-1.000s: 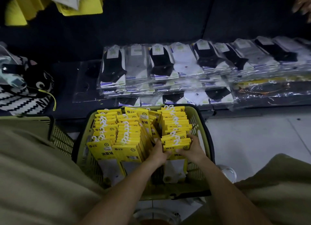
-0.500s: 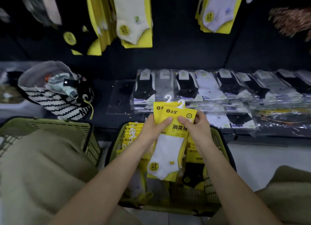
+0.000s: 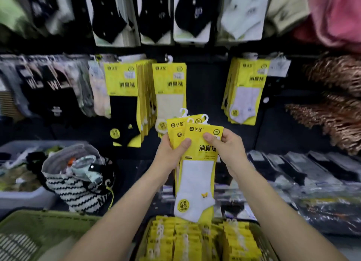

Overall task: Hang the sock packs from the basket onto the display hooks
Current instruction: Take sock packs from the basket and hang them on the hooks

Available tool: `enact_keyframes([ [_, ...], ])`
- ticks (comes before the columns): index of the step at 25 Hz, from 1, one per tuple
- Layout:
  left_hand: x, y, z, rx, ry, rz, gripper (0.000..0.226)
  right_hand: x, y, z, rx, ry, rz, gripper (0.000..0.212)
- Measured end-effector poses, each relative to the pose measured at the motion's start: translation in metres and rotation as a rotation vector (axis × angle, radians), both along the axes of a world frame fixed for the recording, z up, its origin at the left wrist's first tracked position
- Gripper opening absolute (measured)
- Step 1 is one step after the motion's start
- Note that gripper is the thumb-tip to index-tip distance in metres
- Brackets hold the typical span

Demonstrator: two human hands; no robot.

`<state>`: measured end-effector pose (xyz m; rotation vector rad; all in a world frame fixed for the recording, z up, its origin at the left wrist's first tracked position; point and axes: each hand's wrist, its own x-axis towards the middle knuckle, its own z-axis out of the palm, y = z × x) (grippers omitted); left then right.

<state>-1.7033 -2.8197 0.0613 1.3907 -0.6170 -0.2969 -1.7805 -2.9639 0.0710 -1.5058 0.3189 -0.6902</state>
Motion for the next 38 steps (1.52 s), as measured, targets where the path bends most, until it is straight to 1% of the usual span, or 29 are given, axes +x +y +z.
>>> enact_keyframes([
  [3, 0.021, 0.002, 0.023, -0.035, -0.021, 0.009, 0.042, 0.020, -0.004, 0.033, -0.067, -0.019, -0.001, 0.016],
  [6, 0.039, 0.000, 0.042, -0.109, -0.026, -0.015, 0.039, 0.040, -0.004, 0.058, -0.109, -0.048, -0.018, 0.014],
  [7, 0.044, -0.002, 0.048, -0.124, -0.038, 0.024, 0.038, 0.047, -0.003, 0.064, -0.110, -0.057, -0.021, 0.014],
  [11, 0.072, 0.004, 0.073, -0.209, -0.142, 0.295, 0.037, 0.076, -0.004, 0.088, -0.178, -0.053, -0.082, 0.010],
  [14, 0.091, 0.024, 0.088, -0.298, -0.204, 0.365, 0.034, 0.098, -0.010, 0.105, -0.223, -0.034, -0.158, 0.018],
  [18, 0.113, 0.048, 0.103, -0.274, -0.319, 0.424, 0.029, 0.129, -0.003, 0.119, -0.351, 0.013, -0.222, 0.019],
  [20, 0.118, 0.051, 0.104, -0.259, -0.328, 0.430, 0.030, 0.144, 0.004, 0.120, -0.397, 0.038, -0.236, 0.021],
  [24, 0.120, 0.047, 0.096, -0.320, -0.264, 0.393, 0.035, 0.162, 0.009, 0.118, -0.410, 0.074, -0.299, 0.019],
  [26, 0.119, 0.046, 0.091, -0.315, -0.272, 0.384, 0.034, 0.166, 0.007, 0.119, -0.445, 0.082, -0.315, 0.018],
  [28, 0.121, 0.050, 0.091, -0.314, -0.280, 0.388, 0.030, 0.168, 0.007, 0.122, -0.462, 0.087, -0.313, 0.017],
  [30, 0.126, 0.058, 0.095, -0.343, -0.275, 0.398, 0.020, 0.170, 0.010, 0.120, -0.468, 0.117, -0.298, 0.018],
  [32, 0.128, 0.063, 0.099, -0.348, -0.294, 0.391, 0.019, 0.170, 0.013, 0.116, -0.467, 0.135, -0.281, 0.019],
  [34, 0.124, 0.061, 0.100, -0.300, -0.330, 0.391, 0.019, 0.167, 0.012, 0.114, -0.468, 0.145, -0.284, 0.024],
  [36, 0.119, 0.057, 0.100, -0.272, -0.320, 0.384, 0.025, 0.158, 0.008, 0.114, -0.471, 0.129, -0.368, 0.035],
  [37, 0.119, 0.055, 0.100, -0.263, -0.312, 0.385, 0.027, 0.153, 0.007, 0.114, -0.485, 0.091, -0.422, 0.039],
  [38, 0.120, 0.054, 0.099, -0.254, -0.307, 0.393, 0.027, 0.147, 0.007, 0.113, -0.497, 0.032, -0.433, 0.037],
])
